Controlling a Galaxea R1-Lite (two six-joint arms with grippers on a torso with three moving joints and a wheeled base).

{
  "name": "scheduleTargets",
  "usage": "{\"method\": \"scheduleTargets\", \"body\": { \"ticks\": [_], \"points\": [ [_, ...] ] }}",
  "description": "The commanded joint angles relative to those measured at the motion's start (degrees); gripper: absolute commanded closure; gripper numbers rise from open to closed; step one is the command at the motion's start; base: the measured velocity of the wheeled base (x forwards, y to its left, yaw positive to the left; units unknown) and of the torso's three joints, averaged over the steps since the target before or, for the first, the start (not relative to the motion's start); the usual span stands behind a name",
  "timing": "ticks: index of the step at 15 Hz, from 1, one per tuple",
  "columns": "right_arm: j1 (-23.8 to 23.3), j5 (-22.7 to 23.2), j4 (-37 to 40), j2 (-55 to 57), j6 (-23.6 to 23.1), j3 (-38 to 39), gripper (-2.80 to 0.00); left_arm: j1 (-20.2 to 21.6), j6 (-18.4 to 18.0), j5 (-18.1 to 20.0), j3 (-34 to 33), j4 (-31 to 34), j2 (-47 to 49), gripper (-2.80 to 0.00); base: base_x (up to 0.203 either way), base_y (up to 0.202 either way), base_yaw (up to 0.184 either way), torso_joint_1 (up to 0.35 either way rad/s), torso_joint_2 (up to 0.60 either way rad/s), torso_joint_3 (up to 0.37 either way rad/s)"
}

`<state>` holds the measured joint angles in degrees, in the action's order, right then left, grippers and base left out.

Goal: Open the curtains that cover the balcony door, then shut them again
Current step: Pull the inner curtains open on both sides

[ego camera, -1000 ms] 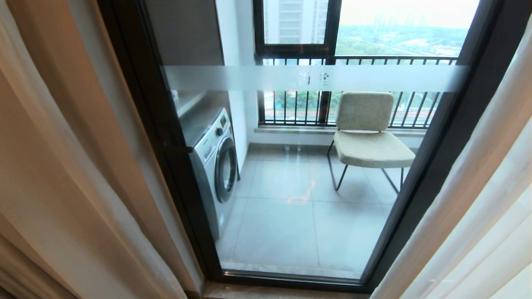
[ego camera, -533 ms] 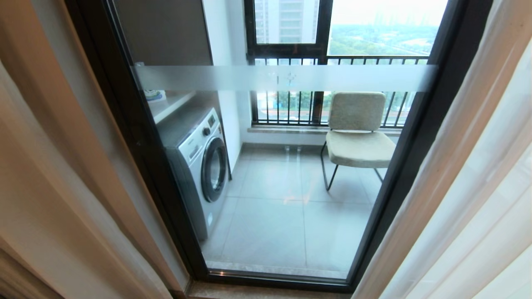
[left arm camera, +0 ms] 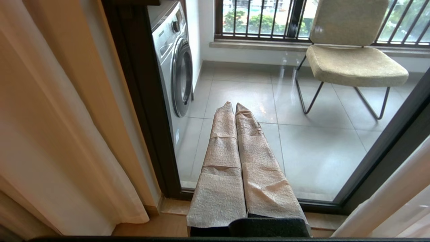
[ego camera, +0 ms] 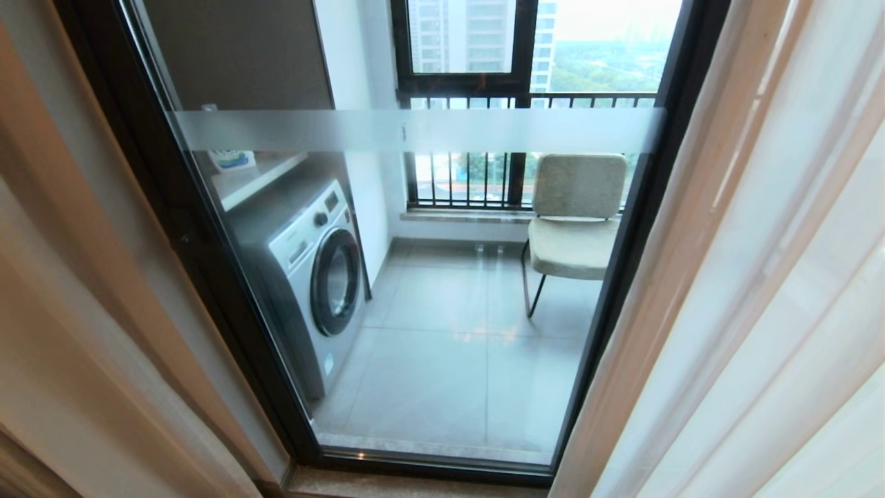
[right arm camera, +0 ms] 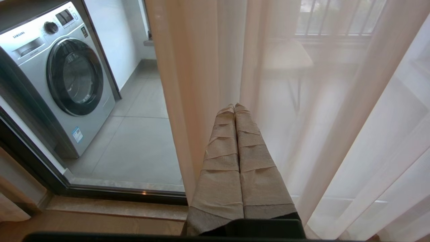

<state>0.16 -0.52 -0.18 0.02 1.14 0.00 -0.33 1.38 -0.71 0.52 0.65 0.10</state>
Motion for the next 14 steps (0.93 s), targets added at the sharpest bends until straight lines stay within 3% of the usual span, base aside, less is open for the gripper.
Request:
{"method": "scheduleTargets", "body": {
  "ticks": [1,14],
  "points": [
    [0.0,0.0,0.0,0.0,0.0,0.0,0.00,0.0,-0.1,-0.1,-0.1,-0.1,-0.1,0.00,0.000,-0.117,0.000,0.005,0.00,0.002],
    [0.0,0.0,-0.1,0.0,0.0,0.0,0.00,0.0,0.0,-0.2,-0.2,-0.1,-0.1,0.00,0.000,-0.005,0.000,0.000,0.00,0.000]
  ]
}}
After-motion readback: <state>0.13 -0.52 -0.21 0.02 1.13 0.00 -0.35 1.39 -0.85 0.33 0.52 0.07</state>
